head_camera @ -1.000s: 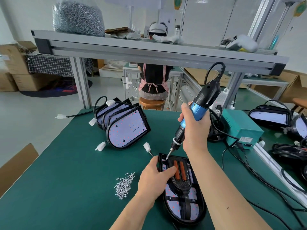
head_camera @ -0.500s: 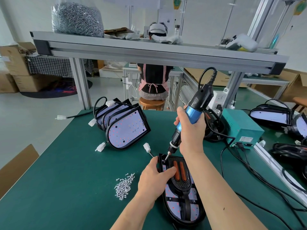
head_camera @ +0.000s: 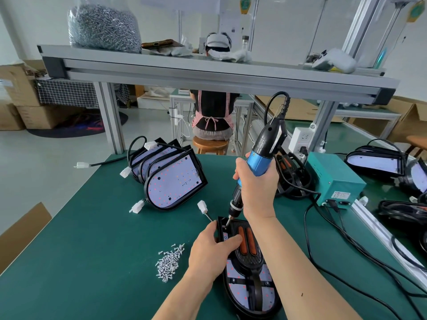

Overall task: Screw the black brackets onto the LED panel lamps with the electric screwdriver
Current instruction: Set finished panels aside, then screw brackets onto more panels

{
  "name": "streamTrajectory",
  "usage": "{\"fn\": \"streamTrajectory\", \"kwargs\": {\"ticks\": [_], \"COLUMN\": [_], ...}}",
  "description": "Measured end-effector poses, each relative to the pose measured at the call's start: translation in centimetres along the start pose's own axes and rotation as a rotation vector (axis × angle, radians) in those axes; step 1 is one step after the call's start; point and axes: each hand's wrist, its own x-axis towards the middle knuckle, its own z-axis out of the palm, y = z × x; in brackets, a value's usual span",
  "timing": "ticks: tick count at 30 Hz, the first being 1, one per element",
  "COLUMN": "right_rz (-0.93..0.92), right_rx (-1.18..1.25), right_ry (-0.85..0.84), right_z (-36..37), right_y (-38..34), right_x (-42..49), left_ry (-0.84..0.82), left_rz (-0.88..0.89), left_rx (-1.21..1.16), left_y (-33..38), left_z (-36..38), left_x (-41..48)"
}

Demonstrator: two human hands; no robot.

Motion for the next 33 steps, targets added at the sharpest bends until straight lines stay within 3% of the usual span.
{"fn": "streamTrajectory", "kwargs": {"ticks": [12,23,33], "right_rz": [0.036,0.048,-0.003], "right_rx": [0.008,0.144,0.144], "right_ry": [-0.165,-0.097,-0.183], "right_z": [0.6,-1.5,-3.7], "right_y": [-0.3,-1.8,-6.4], "right_x": [-0.6,-1.0,1.1], "left_ry": [0.028,0.028,0.01], "left_rz": [-0.009,0.034,0.043], "left_rx": [0.037,0.088,0.079], "left_y": [-0.1,0.2,0.1], "left_z": [0.1,0.0,-0.2], "left_x": [-0.1,-0.2,-0.3]}}
